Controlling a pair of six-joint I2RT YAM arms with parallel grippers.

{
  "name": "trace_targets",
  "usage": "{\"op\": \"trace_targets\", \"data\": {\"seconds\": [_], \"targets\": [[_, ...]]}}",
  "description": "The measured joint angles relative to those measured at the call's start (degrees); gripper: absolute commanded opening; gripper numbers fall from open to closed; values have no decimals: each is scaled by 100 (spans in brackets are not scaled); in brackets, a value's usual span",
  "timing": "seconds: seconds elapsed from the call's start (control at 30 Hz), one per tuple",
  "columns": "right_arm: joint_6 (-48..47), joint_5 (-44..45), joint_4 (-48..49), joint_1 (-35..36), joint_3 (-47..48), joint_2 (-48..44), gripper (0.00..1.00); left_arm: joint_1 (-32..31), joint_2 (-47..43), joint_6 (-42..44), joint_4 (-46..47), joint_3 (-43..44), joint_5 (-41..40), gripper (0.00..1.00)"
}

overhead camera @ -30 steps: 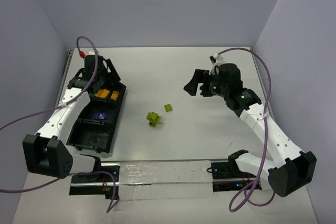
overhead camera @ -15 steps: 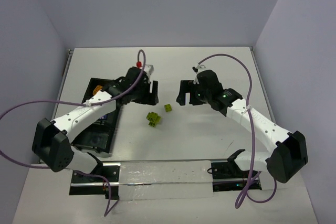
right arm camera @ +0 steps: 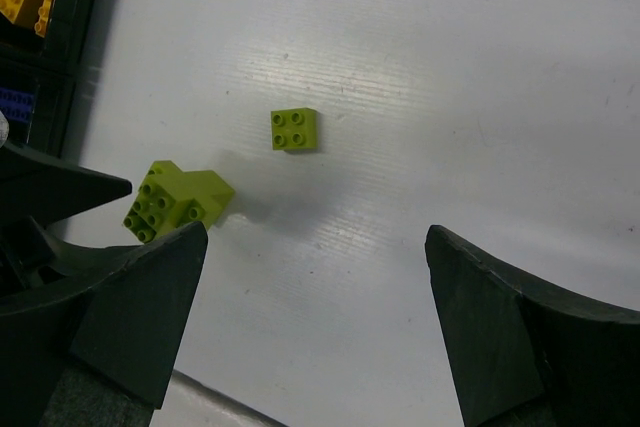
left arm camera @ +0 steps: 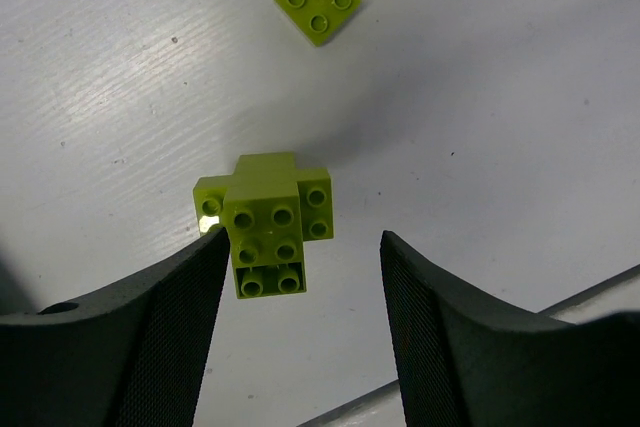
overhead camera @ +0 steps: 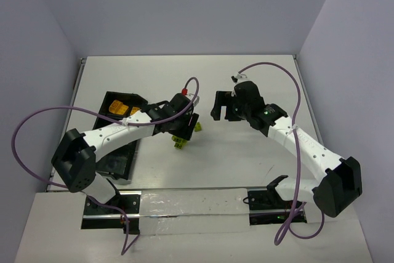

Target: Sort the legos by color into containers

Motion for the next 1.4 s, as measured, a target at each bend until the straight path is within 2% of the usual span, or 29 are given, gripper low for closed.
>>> {"op": "trace_targets", "data": {"seconds": [0.33, 0.5, 0.97, 1.07, 1.17, 1.2, 1.3, 1.4], "targets": [[-1, 4, -13, -12, 0, 0, 97, -66, 21, -10, -56, 0, -433, 68], [-2, 1, -15, -12, 0, 0, 97, -65, 97, -14, -55, -2, -530, 59], [-2, -17, -19, -12, 0, 0, 96, -64, 278, -59, -47, -169, -625, 48], [-2, -21, -21, -12, 0, 0, 96, -66, 290, -68, -38, -201, -629, 41], [-2, -21, -27, -12, 0, 0, 96, -66, 296, -98, -35, -219, -630, 30], [-2, -21, -29, -12, 0, 0, 96, -66, 296, -108, -34, -219, -631, 20], [-2, -21, -31, -12, 0, 0, 96, -66, 296, -121, -36, -219, -632, 1], [-2, -21, -32, -12, 0, -3, 96, -61, 296, -138, -42, -214, -631, 0]]}}
